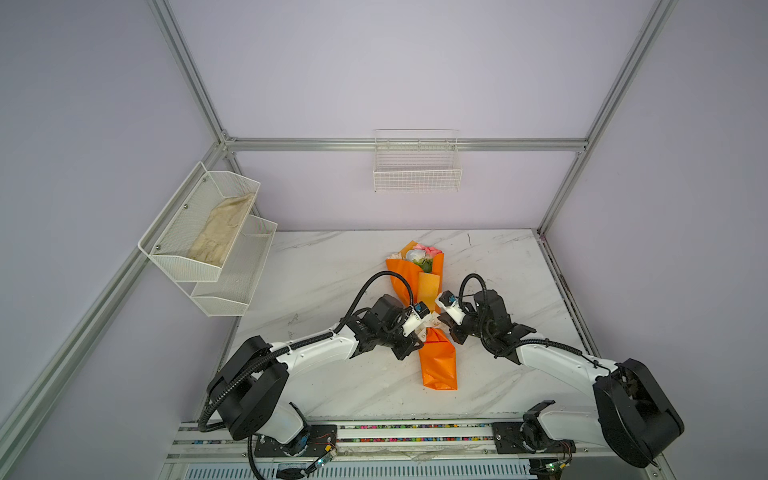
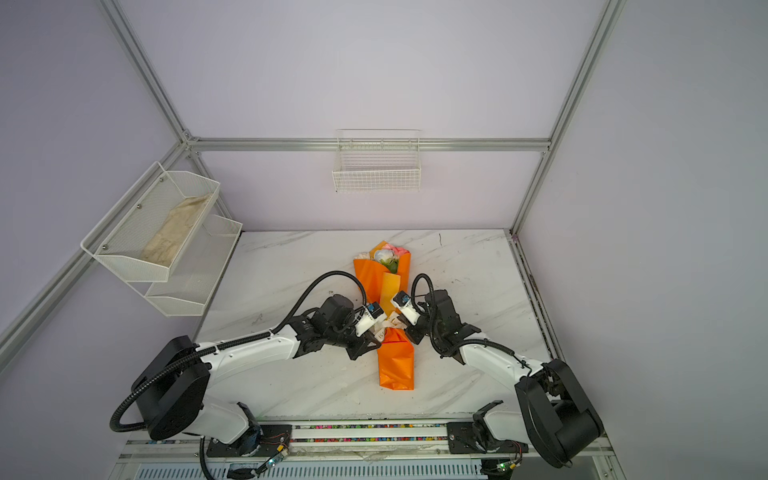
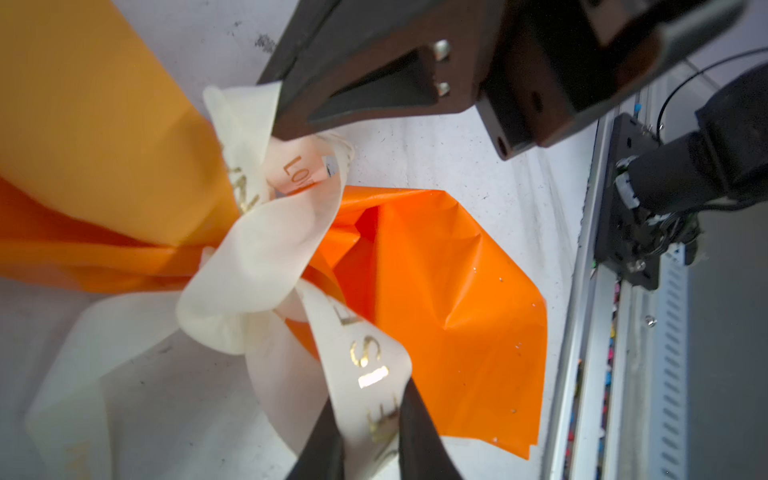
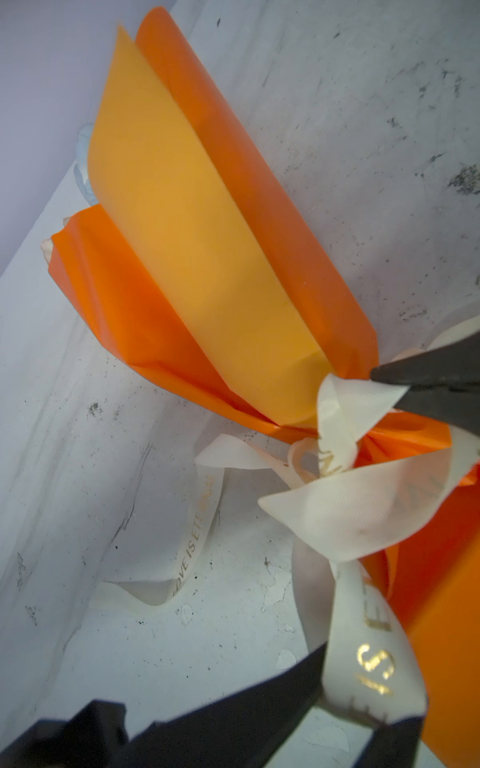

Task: Tie the bouquet of fake flowers
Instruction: 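Lower the bouquet and pull the bow loops apart with both grippers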

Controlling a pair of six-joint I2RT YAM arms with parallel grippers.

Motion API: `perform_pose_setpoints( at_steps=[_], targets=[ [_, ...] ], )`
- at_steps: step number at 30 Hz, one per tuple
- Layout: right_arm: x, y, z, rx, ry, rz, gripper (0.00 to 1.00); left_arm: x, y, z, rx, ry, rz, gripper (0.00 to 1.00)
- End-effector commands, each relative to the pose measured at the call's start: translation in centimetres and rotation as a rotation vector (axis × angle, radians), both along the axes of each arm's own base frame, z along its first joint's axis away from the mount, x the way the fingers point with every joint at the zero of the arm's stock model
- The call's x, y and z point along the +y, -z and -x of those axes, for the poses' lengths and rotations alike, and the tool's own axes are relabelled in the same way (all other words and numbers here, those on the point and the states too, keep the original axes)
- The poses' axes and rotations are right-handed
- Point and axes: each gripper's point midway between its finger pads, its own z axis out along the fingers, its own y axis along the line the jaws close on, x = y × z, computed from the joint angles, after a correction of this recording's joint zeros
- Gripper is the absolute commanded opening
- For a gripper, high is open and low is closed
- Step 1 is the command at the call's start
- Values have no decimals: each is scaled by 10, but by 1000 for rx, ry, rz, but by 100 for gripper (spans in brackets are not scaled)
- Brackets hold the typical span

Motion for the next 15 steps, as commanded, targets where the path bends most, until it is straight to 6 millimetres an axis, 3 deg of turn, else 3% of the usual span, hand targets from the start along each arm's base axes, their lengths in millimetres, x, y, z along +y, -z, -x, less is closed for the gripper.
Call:
perform_pose_setpoints(
  at_steps=[1, 8, 13, 15],
  targets=[
    [3, -7, -4, -10, -3, -10, 3, -17, -49, -17, -82, -3, 119, 15],
    [2, -19, -9, 20, 55, -57, 5, -9, -51, -19, -72, -35, 129, 15],
    [7, -29, -14, 123, 102, -92, 5, -5, -58, -18, -8, -30, 241, 17],
    [13, -42, -15, 158, 108, -152, 6, -4, -56, -18, 15, -16, 244, 14]
  ],
)
